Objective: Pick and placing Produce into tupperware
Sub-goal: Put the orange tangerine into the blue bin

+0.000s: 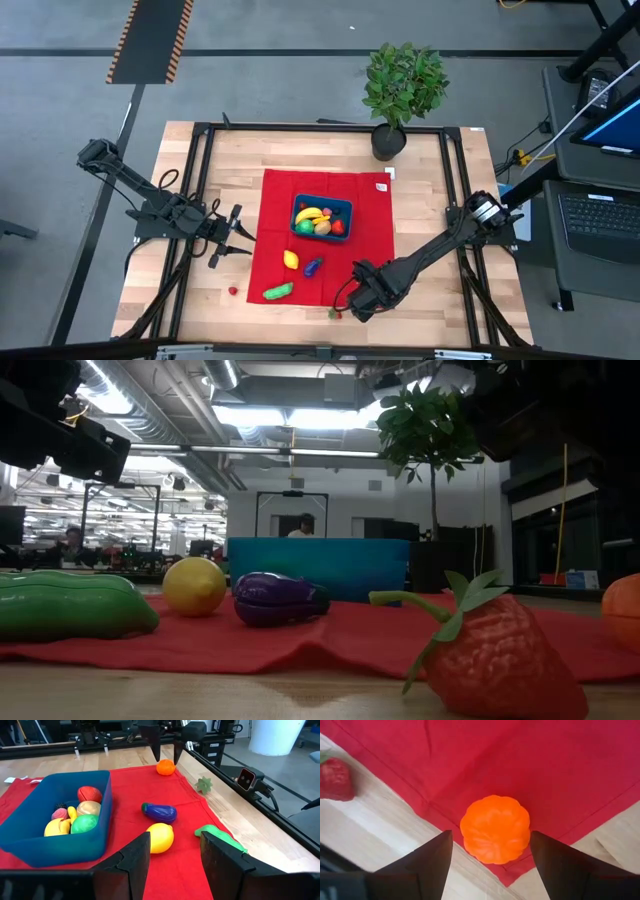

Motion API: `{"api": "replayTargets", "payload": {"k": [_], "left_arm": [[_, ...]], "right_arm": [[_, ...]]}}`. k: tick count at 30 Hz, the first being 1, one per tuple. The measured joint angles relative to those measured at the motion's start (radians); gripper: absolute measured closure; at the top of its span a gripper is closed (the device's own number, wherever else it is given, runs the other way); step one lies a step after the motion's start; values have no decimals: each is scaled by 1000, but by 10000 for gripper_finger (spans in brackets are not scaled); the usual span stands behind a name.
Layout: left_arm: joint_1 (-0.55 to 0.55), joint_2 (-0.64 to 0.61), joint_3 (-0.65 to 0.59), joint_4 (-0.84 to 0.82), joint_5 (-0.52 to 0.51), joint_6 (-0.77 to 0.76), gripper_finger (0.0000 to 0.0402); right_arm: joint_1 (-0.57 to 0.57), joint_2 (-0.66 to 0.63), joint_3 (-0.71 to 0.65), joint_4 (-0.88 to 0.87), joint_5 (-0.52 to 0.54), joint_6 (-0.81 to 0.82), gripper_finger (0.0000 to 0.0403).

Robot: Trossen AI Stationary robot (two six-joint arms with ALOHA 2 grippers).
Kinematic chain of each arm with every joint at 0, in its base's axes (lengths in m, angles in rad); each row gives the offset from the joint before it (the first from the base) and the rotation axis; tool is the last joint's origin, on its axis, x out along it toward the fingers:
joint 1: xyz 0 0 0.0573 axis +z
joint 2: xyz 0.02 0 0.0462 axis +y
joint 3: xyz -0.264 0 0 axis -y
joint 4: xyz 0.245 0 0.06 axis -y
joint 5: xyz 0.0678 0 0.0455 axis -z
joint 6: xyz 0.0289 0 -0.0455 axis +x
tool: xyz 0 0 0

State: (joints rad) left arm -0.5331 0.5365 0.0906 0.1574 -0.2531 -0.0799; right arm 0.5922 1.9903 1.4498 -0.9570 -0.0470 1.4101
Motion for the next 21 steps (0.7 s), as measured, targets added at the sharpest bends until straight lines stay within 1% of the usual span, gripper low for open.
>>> {"api": "replayTargets", "payload": {"k": [8,16,21], "left_arm": [[0,0,0,0,0,0,239],[0,0,0,0,0,0,239],[0,0,0,0,0,0,239]], "right_arm": [[0,2,-2,0,4,0,136],[0,1,-78,92,9,0,136],[0,1,-90,109,4,0,136]]}}
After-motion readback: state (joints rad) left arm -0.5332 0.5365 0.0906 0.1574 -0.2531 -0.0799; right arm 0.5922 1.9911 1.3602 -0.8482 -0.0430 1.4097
